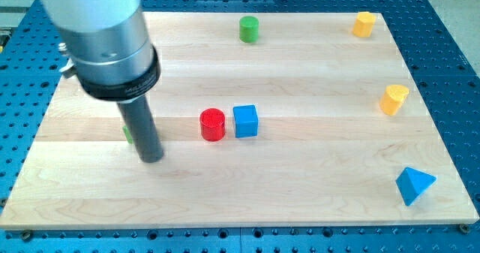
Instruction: Push the green star into red circle
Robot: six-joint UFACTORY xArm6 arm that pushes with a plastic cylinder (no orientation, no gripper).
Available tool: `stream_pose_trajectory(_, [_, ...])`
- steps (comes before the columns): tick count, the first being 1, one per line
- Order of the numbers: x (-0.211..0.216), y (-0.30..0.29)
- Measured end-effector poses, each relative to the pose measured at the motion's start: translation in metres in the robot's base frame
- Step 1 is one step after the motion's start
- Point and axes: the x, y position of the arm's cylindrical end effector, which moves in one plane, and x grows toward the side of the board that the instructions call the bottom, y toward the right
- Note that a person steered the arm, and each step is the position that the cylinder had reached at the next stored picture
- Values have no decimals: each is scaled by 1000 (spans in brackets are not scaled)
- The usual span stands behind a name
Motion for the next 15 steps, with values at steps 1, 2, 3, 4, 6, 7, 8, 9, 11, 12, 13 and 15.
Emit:
stream_pose_trajectory(1, [0, -16])
stream_pose_trajectory(2, [-1, -58])
stream_pose_trajectory(3, [-2, -69])
stream_pose_trajectory(4, [-38, -55])
stream_pose_trajectory(6, [-63, -25])
stream_pose_trajectory(7, [-62, -25])
stream_pose_trajectory(8, [-60, -26])
stream_pose_trajectory(9, [-63, 9])
stream_pose_trajectory(11, [-66, 22])
stream_pose_trajectory(12, [-71, 24])
stream_pose_trajectory(13, [-75, 25])
stream_pose_trajectory(15, [-138, -67])
